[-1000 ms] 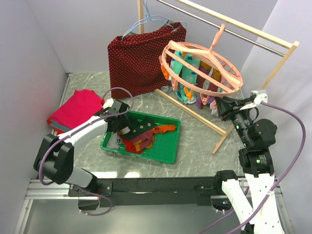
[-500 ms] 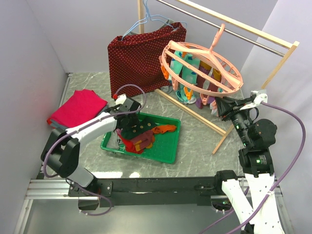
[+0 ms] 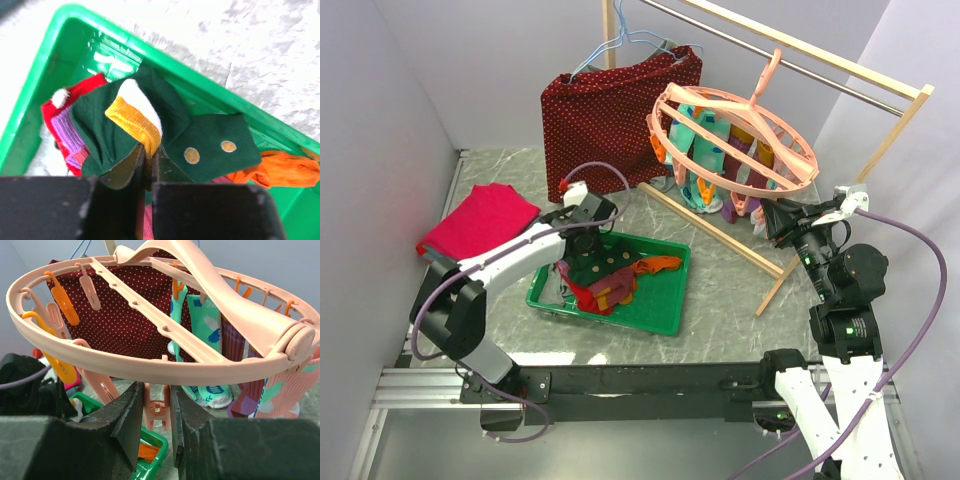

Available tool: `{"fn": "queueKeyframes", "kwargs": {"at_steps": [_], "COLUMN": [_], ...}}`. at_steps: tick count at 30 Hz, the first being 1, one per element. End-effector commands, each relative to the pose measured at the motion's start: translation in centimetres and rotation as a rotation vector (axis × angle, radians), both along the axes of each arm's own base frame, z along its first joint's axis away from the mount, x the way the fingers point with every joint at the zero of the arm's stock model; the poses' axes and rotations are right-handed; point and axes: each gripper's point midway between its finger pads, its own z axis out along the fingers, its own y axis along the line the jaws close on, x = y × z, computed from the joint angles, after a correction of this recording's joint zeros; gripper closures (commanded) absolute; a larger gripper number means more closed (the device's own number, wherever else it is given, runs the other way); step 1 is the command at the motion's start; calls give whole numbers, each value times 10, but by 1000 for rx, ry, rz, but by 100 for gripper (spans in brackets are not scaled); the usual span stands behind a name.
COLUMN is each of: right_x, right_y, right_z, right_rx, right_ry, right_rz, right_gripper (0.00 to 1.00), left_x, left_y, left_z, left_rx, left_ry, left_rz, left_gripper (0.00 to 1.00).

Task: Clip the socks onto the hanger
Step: Pick up the sock from the bin.

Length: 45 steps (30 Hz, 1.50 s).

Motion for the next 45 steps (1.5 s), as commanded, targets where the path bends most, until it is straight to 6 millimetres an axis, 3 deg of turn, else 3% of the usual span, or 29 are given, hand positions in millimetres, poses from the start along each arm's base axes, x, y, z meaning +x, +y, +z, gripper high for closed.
{"fn": "queueKeyframes", "kwargs": {"at_steps": [1, 4, 9, 12, 15, 18, 19, 27, 29, 32, 38, 45], "right_x": [-4, -5, -6, -5, -6, -7, -6, -7, -7, -7, -8, -7], "right_y": [2, 2, 5, 6, 6, 6, 6, 6, 5, 7, 6, 7], "right_z": [8, 9, 12, 12, 14, 14, 14, 14, 12, 10, 9, 5], "right_rx": [-10, -11, -5, 1, 1, 4, 4, 3, 3, 11, 10, 13], "right_ry": [-6, -8, -13, -12, -14, -13, -14, -12, -8, -6, -6, 0], "right_rz": [11, 11, 24, 32, 33, 35, 35, 32, 29, 35, 32, 35], "right_gripper": [100, 100, 100, 100, 100, 100, 100, 100, 100, 100, 100, 100], "left_x": [5, 5, 5, 0, -4, -12, -19, -76, -90, -92, -79, -77], "left_y": [11, 36, 74, 82, 82, 58, 36, -81, -103, -128, -155, -171], "left_z": [53, 87, 167, 194, 206, 187, 176, 42, 24, -9, -21, -25], "left_rx": [154, 283, 496, 554, 608, 669, 652, 608, 594, 602, 595, 565], "left_ry": [-117, -172, -321, -358, -357, -288, -272, -10, 20, 57, -14, -81], "left_rz": [-43, -44, -72, -125, -179, -325, -416, -905, -985, -1033, -1037, -1057], "left_gripper": [98, 99, 99, 99, 99, 97, 96, 90, 85, 78, 62, 53]}}
